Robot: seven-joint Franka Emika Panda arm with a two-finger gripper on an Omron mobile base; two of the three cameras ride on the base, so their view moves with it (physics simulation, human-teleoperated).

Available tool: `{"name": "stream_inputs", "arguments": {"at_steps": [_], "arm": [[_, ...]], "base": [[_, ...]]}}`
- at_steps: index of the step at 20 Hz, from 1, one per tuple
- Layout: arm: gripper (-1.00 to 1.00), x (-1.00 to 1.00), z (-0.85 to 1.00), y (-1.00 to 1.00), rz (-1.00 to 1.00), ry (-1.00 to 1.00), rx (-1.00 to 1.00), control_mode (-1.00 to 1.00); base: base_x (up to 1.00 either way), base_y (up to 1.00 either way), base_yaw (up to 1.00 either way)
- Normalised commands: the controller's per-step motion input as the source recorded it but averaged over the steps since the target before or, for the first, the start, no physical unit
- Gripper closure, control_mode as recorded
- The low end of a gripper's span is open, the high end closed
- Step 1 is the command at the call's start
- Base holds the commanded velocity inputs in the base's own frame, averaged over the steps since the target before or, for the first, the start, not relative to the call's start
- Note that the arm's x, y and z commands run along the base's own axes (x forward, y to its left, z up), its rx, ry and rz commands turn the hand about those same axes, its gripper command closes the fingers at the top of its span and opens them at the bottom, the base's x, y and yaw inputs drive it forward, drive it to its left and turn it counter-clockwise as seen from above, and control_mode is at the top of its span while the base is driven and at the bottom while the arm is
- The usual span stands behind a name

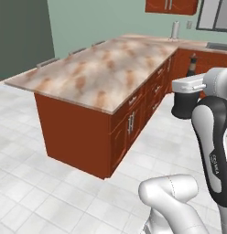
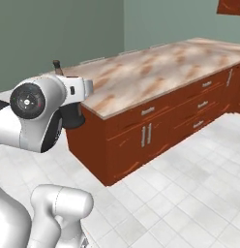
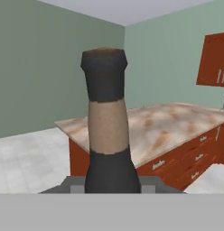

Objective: Get the candle and the liquor from the cabinet and move them to the dining counter.

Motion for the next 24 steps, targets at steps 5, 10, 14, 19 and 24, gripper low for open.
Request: {"name": "stream_inputs", "arguments": {"at_steps": [5,10,14,19,24], "arm": [[1.0,0.0,0.0,0.0,0.0,0.0,0.0,1.0],[1.0,0.0,0.0,0.0,0.0,0.0,0.0,1.0],[1.0,0.0,0.0,0.0,0.0,0.0,0.0,1.0],[1.0,0.0,0.0,0.0,0.0,0.0,0.0,1.0],[1.0,0.0,0.0,0.0,0.0,0.0,0.0,1.0]], "base": [[0.68,0.52,0.05],[0.68,0.51,0.06],[0.7,0.52,0.05],[0.72,0.52,0.04],[0.77,0.51,0.02]]}}
